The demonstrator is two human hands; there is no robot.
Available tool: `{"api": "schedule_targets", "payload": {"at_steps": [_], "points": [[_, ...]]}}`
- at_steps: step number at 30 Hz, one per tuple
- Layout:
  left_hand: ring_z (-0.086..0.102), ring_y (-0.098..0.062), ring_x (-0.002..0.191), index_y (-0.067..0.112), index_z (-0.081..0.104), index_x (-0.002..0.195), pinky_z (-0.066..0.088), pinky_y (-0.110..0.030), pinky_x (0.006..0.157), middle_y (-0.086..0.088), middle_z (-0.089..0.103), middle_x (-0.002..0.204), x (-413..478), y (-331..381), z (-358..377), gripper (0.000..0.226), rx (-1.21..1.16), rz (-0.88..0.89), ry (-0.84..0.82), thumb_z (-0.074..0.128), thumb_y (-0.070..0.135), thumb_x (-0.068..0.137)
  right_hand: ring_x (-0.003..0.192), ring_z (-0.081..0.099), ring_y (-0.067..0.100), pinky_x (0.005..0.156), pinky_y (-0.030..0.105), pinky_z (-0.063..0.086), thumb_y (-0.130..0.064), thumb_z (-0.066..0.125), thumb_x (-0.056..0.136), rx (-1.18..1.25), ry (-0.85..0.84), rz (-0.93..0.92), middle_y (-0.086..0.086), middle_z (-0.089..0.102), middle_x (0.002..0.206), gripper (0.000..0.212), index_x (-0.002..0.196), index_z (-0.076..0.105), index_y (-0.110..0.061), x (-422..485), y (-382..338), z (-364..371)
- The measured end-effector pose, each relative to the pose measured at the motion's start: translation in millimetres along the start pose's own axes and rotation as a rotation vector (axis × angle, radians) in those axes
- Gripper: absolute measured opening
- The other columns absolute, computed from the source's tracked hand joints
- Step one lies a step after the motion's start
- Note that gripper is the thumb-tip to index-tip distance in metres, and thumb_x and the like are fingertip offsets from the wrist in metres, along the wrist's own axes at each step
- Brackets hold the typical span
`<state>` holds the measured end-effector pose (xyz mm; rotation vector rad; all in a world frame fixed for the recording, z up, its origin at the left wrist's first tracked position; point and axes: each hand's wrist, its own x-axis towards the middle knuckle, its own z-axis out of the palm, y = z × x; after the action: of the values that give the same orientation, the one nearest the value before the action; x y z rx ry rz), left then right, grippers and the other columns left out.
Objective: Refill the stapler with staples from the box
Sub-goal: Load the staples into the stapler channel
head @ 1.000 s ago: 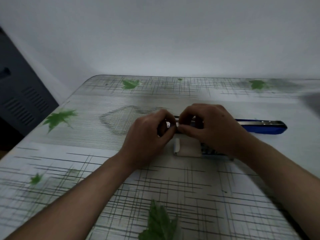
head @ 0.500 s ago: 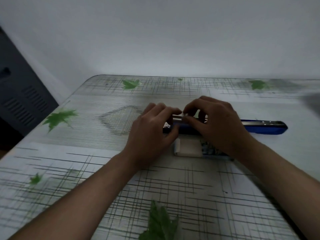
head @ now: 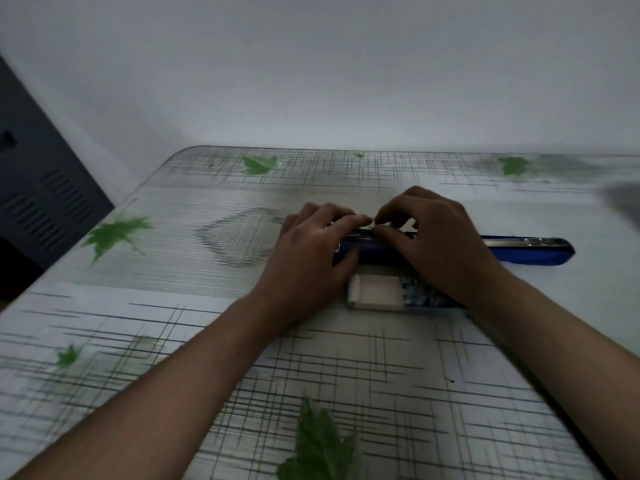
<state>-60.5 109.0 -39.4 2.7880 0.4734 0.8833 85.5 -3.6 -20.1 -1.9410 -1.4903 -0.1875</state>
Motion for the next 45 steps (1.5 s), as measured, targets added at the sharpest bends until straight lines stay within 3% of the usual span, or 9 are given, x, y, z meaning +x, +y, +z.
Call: {"api": "schedule_targets", "payload": {"at_steps": [3, 8, 16, 22, 28, 37, 45], "points": [[0.053, -0.019, 0.107, 0.024, 0.063, 0.122, 0.039, -0.037, 0.089, 0.004, 0.063, 0.114, 0, 1, 0, 0.037, 0.001, -0.004, -0.018, 0.056, 0.028, 0.085, 0.076, 0.059, 0.002, 0.069, 0.015, 0.045, -0.029, 0.068, 0.083, 0.065, -0.034, 0.033, -0.006, 0.063, 0.088, 0.013, 0.091, 0.069, -0.019, 2, 1, -3], [0.054, -0.02, 0.106, 0.023, 0.064, 0.118, 0.042, -0.041, 0.09, 0.003, 0.064, 0.113, 0, 1, -1, 0.035, -0.012, -0.009, -0.027, 0.057, 0.028, 0.085, 0.077, 0.061, 0.003, 0.074, 0.025, 0.051, -0.032, 0.07, 0.081, 0.103, -0.085, 0.064, -0.009, 0.067, 0.083, 0.012, 0.088, 0.071, -0.022, 3, 3, -5], [0.056, -0.019, 0.103, 0.021, 0.067, 0.11, 0.043, -0.042, 0.09, 0.004, 0.067, 0.108, 1, 1, -2, 0.024, -0.023, -0.073, 0.019, 0.064, 0.025, 0.087, 0.079, 0.06, -0.005, 0.071, 0.003, 0.038, -0.033, 0.071, 0.08, 0.093, -0.106, 0.052, -0.013, 0.068, 0.082, 0.012, 0.089, 0.071, -0.025, 3, 2, -7], [0.056, -0.018, 0.098, 0.018, 0.068, 0.108, 0.044, -0.033, 0.088, 0.001, 0.067, 0.105, 1, 0, -3, 0.021, -0.067, -0.084, 0.023, 0.065, 0.022, 0.088, 0.08, 0.061, 0.002, 0.074, 0.012, 0.043, -0.032, 0.07, 0.081, 0.087, -0.111, 0.041, -0.01, 0.069, 0.085, 0.013, 0.091, 0.072, -0.024, 2, 2, -7], [0.056, -0.015, 0.098, 0.018, 0.068, 0.108, 0.039, -0.022, 0.086, 0.0, 0.067, 0.104, 1, -1, -3, 0.021, -0.067, -0.085, 0.027, 0.066, 0.023, 0.088, 0.081, 0.062, 0.011, 0.079, 0.032, 0.051, -0.029, 0.069, 0.083, 0.065, -0.082, -0.006, -0.004, 0.069, 0.089, 0.015, 0.095, 0.072, -0.021, -2, 3, -6], [0.056, -0.016, 0.097, 0.017, 0.068, 0.106, 0.038, -0.021, 0.086, 0.0, 0.067, 0.102, 1, -1, -2, 0.019, -0.077, -0.083, 0.029, 0.066, 0.022, 0.088, 0.078, 0.059, 0.008, 0.073, 0.019, 0.045, -0.028, 0.068, 0.085, 0.019, -0.054, -0.059, -0.005, 0.068, 0.089, 0.014, 0.097, 0.073, -0.022, -5, 6, -3], [0.056, -0.017, 0.098, 0.016, 0.068, 0.106, 0.043, -0.026, 0.087, -0.001, 0.067, 0.103, 0, -1, -4, 0.019, -0.101, -0.083, 0.027, 0.065, 0.02, 0.088, 0.078, 0.06, 0.007, 0.074, 0.027, 0.053, -0.027, 0.067, 0.084, 0.008, -0.073, -0.106, -0.007, 0.066, 0.09, 0.016, 0.1, 0.069, -0.022, -6, 11, -4]]}}
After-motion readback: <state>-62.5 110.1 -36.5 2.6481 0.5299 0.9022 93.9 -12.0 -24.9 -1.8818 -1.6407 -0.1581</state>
